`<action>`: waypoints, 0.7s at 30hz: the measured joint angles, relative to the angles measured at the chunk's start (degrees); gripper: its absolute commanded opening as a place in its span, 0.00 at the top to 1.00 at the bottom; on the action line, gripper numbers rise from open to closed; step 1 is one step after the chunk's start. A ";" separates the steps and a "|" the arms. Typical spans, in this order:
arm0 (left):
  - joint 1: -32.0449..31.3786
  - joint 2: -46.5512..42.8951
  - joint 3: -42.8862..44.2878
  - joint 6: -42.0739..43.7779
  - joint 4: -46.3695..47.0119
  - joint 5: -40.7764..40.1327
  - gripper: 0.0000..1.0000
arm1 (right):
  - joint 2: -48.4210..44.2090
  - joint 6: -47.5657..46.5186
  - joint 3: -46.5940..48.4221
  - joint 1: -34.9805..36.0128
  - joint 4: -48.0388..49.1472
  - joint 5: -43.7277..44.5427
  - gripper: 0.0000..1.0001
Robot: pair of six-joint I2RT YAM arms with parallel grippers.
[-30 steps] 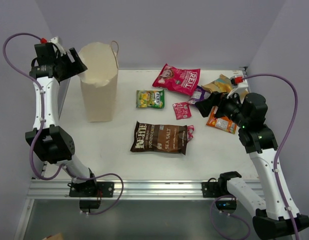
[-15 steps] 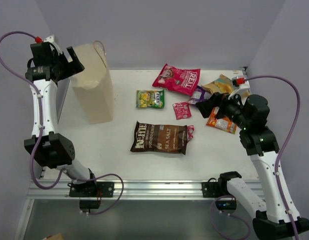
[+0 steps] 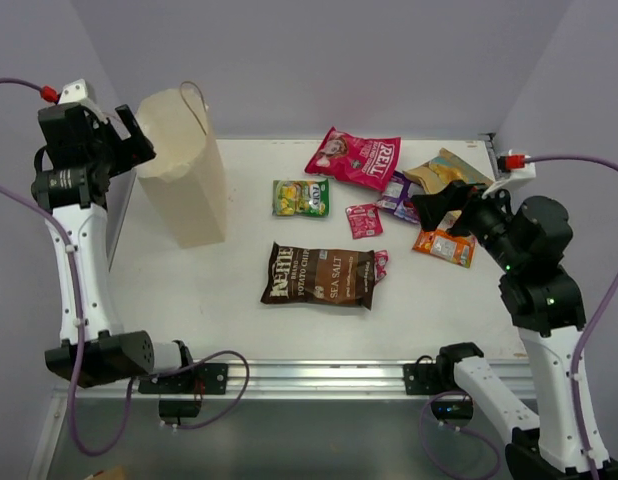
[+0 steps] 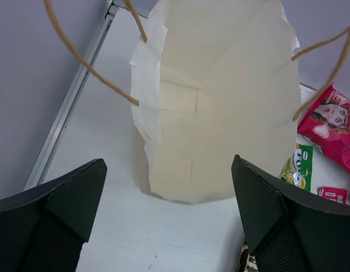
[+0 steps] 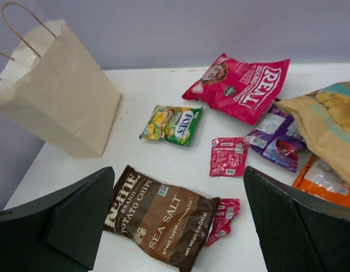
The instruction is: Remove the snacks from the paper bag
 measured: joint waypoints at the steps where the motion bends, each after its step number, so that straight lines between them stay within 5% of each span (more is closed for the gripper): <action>1: -0.07 -2.58 -1.57 -0.02 0.22 -0.17 0.00 | -0.68 -0.15 1.73 0.02 -0.94 1.22 0.01; 8: -7.78 -21.46 -8.68 0.11 0.98 -3.17 0.00 | -9.20 -3.78 10.03 0.07 -3.26 10.51 0.01; 21: -21.14 -40.13 -10.03 3.69 1.44 -13.03 0.00 | -27.89 -10.99 3.06 0.55 -0.07 19.41 0.01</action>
